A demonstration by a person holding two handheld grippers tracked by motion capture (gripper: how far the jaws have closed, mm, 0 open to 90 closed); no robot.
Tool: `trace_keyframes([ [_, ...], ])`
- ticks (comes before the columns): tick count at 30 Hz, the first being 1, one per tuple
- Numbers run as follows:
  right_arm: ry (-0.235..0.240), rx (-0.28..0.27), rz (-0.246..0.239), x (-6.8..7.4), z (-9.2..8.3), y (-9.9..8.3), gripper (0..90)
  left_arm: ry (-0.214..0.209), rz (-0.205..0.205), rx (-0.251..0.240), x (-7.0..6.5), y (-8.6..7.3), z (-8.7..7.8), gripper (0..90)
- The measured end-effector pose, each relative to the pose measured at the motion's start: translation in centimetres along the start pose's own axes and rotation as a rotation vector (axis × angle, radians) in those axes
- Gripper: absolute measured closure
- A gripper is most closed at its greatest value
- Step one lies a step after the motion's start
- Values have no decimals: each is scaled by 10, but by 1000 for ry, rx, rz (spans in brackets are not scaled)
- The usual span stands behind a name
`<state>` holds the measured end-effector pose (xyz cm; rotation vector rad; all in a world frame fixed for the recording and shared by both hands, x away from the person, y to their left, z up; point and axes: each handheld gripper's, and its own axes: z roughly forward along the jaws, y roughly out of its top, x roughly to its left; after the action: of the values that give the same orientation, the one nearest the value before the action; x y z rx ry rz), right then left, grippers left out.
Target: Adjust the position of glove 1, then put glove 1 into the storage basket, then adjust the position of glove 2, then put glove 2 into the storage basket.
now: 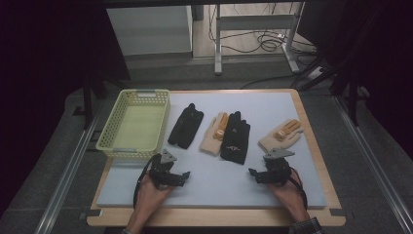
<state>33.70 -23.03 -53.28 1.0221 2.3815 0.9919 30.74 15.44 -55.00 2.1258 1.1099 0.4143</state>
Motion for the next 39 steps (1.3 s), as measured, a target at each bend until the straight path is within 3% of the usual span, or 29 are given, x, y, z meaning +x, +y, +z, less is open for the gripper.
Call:
trace_keyframes([
  [14,-15,11,15,0,1,0,152,-6,-5,-2,1,0,0,66],
  [27,2,-1,49,-2,-3,6,211,-6,-6,-2,1,0,0,67],
  [34,41,-14,42,2,-1,19,226,-6,-7,-1,1,0,0,67],
  [39,44,-20,29,5,3,31,226,-6,-7,-1,1,0,0,67],
])
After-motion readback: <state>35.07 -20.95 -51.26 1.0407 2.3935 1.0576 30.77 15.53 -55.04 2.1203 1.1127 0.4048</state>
